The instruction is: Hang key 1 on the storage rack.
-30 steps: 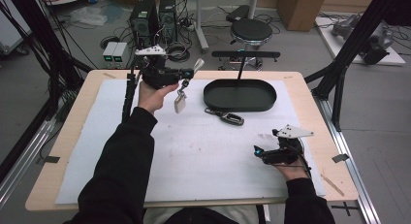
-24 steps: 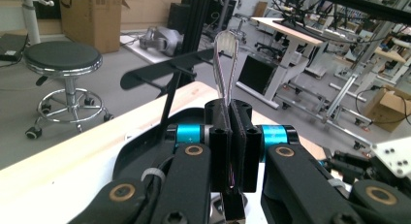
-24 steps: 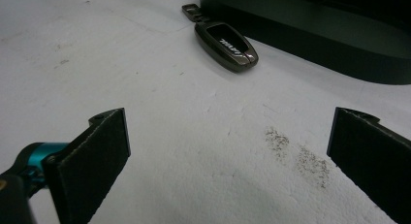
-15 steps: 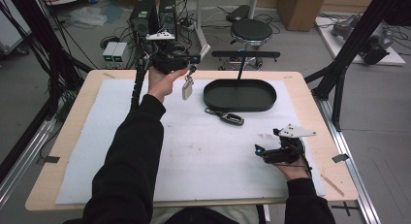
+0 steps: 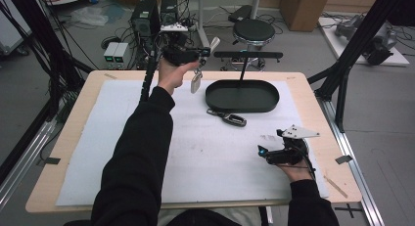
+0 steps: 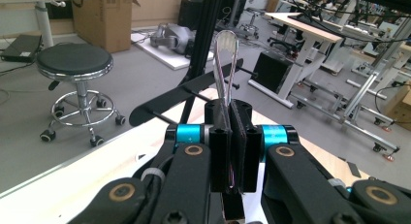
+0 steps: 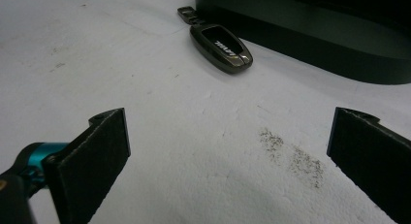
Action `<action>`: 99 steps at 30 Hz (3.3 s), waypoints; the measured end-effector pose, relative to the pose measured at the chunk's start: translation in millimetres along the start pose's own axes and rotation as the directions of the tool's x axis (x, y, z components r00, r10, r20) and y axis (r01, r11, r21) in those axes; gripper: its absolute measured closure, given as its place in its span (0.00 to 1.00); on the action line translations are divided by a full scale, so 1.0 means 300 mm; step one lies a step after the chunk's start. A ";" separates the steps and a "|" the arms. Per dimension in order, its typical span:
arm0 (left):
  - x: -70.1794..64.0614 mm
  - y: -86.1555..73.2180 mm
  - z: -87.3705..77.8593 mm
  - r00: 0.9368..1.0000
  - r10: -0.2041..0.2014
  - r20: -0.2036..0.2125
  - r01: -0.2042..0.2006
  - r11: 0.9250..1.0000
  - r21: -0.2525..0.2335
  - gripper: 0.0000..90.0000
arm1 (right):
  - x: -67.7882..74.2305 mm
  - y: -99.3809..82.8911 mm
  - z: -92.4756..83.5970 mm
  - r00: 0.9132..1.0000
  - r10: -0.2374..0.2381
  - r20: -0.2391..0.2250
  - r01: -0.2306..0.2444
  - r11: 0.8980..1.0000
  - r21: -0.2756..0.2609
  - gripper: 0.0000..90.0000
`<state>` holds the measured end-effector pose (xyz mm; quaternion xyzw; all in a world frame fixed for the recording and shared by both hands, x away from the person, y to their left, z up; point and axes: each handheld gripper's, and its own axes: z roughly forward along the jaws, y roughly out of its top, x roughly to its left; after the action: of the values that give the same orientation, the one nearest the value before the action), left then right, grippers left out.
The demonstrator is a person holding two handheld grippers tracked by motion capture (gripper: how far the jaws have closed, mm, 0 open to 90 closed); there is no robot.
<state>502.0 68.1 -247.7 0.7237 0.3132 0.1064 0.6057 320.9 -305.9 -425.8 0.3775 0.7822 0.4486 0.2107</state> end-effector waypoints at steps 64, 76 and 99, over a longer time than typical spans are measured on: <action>0.120 0.061 0.258 0.986 -0.089 -0.142 0.094 0.995 0.025 0.86 | 0.001 -0.013 0.003 1.000 -0.018 0.007 0.018 1.000 0.024 0.01; 0.172 0.022 0.171 0.977 -0.140 -0.162 0.152 0.986 0.064 0.02 | 0.007 -0.008 0.005 1.000 -0.010 0.006 0.010 1.000 0.021 0.01; 0.130 -0.111 -0.056 0.989 0.007 -0.147 0.021 0.983 0.183 0.02 | 0.017 -0.007 0.022 1.000 -0.024 0.003 0.024 0.999 0.045 0.01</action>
<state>512.8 106.7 -283.8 0.7656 0.3681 0.1280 0.5119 321.4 -299.0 -430.8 0.3734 0.7964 0.4276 0.2087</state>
